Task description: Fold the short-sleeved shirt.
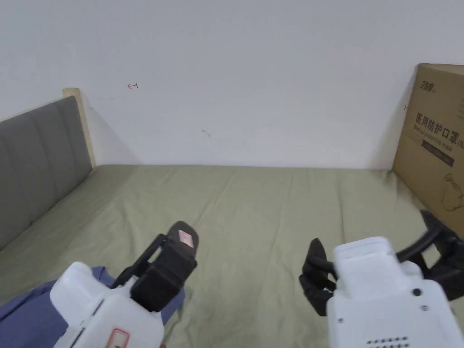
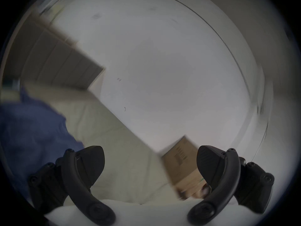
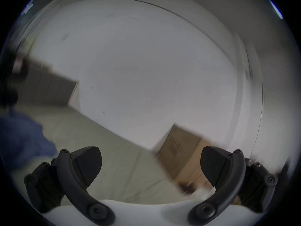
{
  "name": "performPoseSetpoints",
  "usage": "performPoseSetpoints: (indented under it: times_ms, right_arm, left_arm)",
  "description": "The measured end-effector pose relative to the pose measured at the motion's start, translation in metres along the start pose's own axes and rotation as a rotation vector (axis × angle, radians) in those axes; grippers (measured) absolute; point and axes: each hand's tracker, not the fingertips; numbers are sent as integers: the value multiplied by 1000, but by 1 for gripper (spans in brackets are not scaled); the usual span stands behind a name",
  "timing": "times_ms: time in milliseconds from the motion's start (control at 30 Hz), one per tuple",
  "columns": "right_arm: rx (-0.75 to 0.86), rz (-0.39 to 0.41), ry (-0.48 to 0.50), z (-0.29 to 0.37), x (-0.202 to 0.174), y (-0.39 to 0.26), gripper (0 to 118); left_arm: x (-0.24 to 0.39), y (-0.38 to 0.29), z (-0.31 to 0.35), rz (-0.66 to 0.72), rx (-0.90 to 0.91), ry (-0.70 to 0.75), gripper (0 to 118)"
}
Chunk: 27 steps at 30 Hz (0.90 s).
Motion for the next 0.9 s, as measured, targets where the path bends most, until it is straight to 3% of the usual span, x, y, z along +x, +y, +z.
performPoseSetpoints:
  times_ms: [100,167,233,300,400,467,533,567,633,733,900]
  right_arm:
    - [97,324,101,9,-30,3,118]
    - [67,400,165,11,-46,0,118]
    - [22,318,246,10,-55,-1,118]
    - [-27,194,281,6,-50,1,118]
    - [-74,-102,250,-4,-24,8,118]
    - [-141,-362,203,-13,-1,7,118]
    - [-250,-692,172,-21,22,-3,118]
    - [-351,-761,79,-22,28,-10,118]
    - [-430,-806,4,-21,28,-27,118]
    - [-415,-711,-41,-10,22,-42,118]
    - [-338,-687,-10,-5,28,-31,118]
  left_arm:
    - [-18,-9,0,141,-16,124,114]
    - [-32,-13,0,220,-46,132,114]
    - [-45,-20,-1,336,-74,164,114]
    - [-46,-17,-3,331,-79,198,113]
    - [-17,-4,-9,-32,-61,213,112]
    - [10,0,-13,-307,-48,205,112]
    - [39,-6,-13,-625,-39,158,112]
    - [48,-12,-12,-754,-24,130,112]
    - [59,-25,-6,-979,11,113,113]
    - [61,-41,-5,-1140,-18,67,113]
    - [49,-32,-8,-915,-116,26,113]
